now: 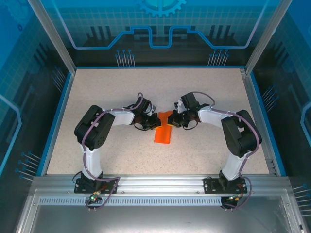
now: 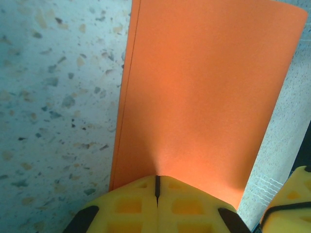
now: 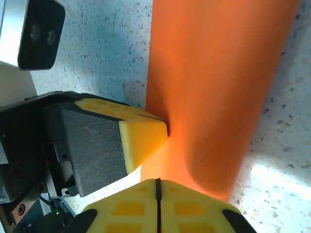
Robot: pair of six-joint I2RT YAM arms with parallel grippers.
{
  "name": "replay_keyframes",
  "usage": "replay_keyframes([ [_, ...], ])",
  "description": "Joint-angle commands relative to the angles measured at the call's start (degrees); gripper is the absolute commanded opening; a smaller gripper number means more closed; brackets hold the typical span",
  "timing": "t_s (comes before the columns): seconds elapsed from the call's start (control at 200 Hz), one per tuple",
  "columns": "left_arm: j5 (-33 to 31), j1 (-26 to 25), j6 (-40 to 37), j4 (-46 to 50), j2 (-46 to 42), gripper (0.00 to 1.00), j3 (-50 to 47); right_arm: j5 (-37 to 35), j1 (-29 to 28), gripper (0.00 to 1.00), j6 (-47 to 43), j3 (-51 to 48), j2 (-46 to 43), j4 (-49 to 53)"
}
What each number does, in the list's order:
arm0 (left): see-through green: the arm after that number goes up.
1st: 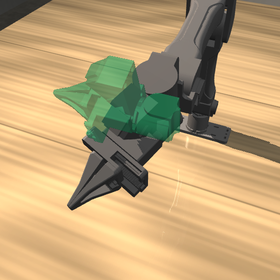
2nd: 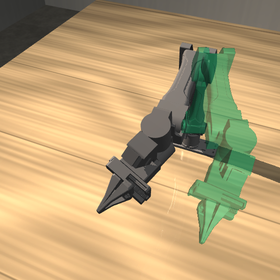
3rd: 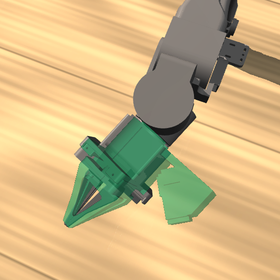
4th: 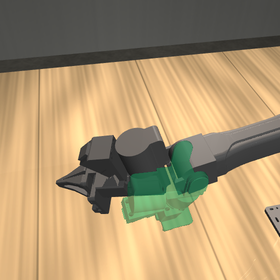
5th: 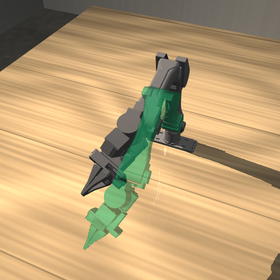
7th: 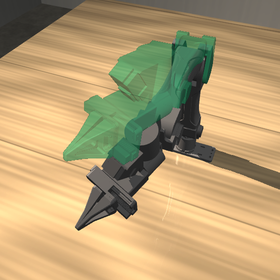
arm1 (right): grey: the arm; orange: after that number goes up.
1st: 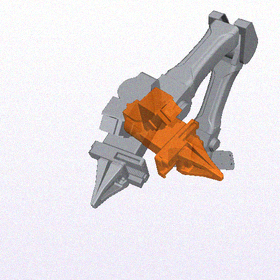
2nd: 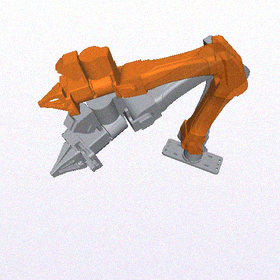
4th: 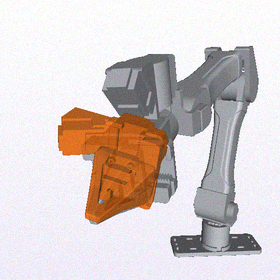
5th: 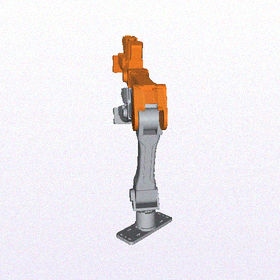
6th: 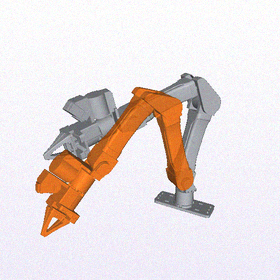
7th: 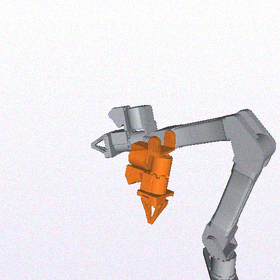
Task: Fold a paper plane with a square sheet of paper (pick it up from the middle)
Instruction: Fold the square sheet of paper in half at the center of the table.
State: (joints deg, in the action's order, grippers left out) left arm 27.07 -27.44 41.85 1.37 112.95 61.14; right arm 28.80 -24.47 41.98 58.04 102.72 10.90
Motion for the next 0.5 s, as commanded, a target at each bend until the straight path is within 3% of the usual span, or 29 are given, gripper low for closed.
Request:
replay_keyframes([
  [0.0, -2.5, -0.6, -1.2, 2.9, 2.4, 0.00, -1.9, 3.1, 0.1, 0.07, 0.7, -1.5, 1.6, -3.9],
  [0.495, -2.3, -0.6, -1.4, 2.8, 3.1, 0.00, -1.7, 3.8, 2.3, 0.07, -1.1, -6.6, 4.4, -7.2],
])
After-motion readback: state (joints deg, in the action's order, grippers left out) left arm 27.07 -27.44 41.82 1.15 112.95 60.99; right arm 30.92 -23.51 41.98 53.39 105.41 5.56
